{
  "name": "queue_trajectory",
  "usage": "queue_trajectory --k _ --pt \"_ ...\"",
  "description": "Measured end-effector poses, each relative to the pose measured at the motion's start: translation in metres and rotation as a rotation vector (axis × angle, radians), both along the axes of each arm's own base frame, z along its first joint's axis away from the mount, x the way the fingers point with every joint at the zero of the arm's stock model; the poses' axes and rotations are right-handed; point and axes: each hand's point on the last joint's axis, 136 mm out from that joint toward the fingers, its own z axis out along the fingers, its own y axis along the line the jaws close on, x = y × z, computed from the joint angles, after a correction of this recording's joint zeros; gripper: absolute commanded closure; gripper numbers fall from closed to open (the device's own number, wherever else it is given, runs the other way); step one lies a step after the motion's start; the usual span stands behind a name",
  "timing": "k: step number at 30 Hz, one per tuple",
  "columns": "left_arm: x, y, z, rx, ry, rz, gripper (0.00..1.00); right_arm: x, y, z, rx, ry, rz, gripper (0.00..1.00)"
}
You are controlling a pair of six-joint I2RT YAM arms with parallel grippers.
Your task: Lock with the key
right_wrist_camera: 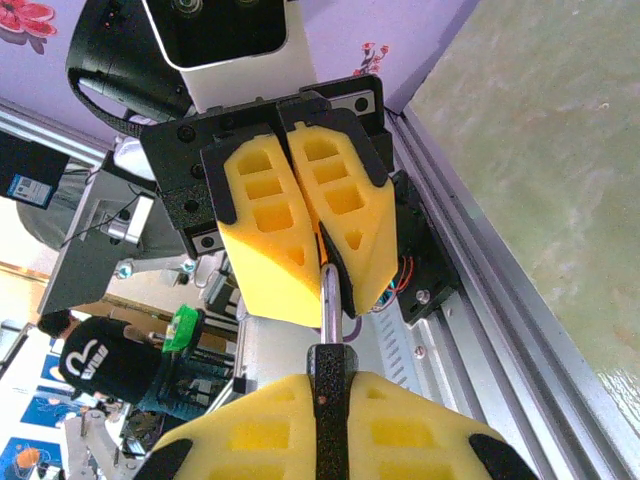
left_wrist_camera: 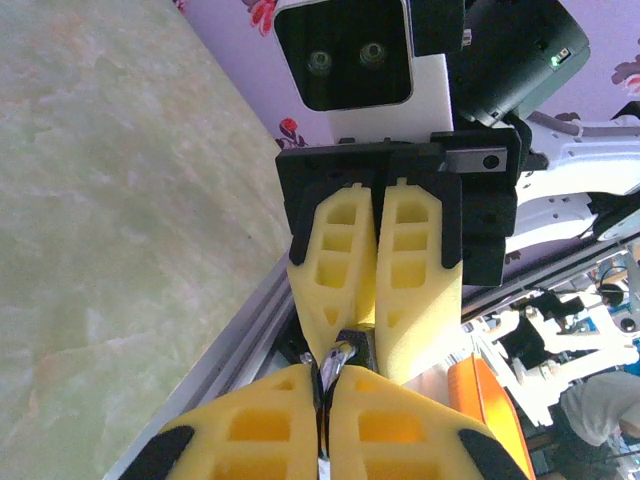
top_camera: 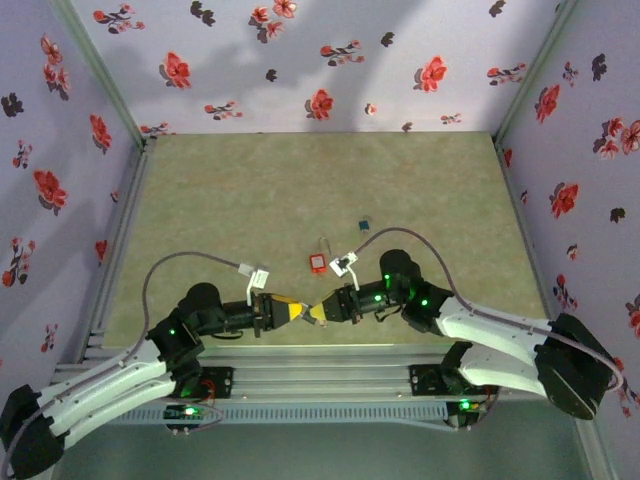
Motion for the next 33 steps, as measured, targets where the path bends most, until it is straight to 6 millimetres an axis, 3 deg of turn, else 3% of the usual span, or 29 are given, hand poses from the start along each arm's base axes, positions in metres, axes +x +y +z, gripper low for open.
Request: queue_trajectory --k 18,24,33 --pt "0.009 0.001 -0.001 -0.048 0.020 0.072 1.00 0.010 0.003 0.000 -0.030 -0.027 -0.023 0.99" --pt "0.010 0.001 0.007 -0.087 0.030 0.089 1.00 0.013 0.003 0.002 -0.039 -0.081 -0.029 0.69" --pt "0.017 0.004 0.009 -0.103 0.038 0.143 1.00 0.018 0.000 0.011 -0.029 -0.171 -0.056 0.39"
